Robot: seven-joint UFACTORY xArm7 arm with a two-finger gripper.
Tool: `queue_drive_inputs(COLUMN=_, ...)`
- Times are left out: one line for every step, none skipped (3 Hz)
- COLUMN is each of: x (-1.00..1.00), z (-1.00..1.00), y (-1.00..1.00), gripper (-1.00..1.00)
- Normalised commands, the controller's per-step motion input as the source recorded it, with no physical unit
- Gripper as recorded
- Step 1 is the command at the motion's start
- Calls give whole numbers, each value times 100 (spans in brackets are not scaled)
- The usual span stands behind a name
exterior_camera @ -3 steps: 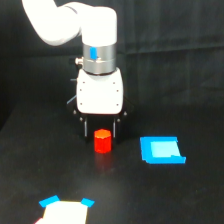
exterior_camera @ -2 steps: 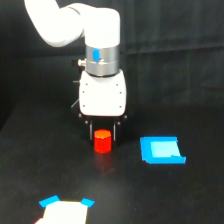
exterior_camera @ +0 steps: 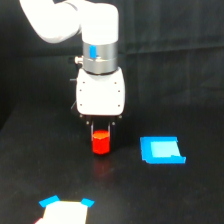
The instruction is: Pick up the red object from the table
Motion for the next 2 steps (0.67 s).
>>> queue_drive_inputs(x=-20, z=100, y=-100, gripper=-100)
queue_drive_inputs(x=-32, z=100, y=-100, gripper=-75)
